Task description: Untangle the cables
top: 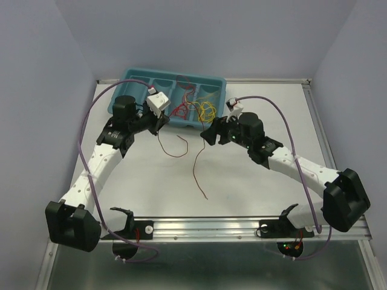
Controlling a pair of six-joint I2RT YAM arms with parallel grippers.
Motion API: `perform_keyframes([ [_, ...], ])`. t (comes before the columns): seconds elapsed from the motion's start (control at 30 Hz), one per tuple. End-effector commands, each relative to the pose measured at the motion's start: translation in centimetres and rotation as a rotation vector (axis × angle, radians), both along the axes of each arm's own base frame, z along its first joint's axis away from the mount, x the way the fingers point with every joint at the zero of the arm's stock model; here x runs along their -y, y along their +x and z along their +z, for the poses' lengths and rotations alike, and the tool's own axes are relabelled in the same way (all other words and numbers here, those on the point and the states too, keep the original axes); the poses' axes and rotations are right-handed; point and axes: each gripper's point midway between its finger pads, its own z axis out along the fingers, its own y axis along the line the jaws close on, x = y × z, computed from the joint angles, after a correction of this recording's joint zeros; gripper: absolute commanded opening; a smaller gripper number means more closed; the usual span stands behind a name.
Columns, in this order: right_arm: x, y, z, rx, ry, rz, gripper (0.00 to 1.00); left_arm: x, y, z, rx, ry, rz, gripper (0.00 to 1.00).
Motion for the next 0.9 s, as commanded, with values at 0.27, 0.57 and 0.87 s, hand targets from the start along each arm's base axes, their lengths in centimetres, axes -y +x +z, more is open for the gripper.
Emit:
perform_keyframes([
  [0.27, -2.4, -0.4, 2.0, 0.145, 0.057, 0.091, 0.78, 0.2, -0.4, 8.8, 0.027, -0.145, -0.020, 0.00],
  [0.57, -4.3, 0.4, 0.6, 0.194, 0.009, 0.098, 0.78, 0.9, -1.6, 10.2, 0.013, -0.172, -0.080, 0.00],
  [0.87, -3.9, 2.5, -0.5, 0.235, -0.046, -0.003, 0.73, 1.2, -2.8, 9.9, -0.004, -0.175, -0.120, 0.00],
])
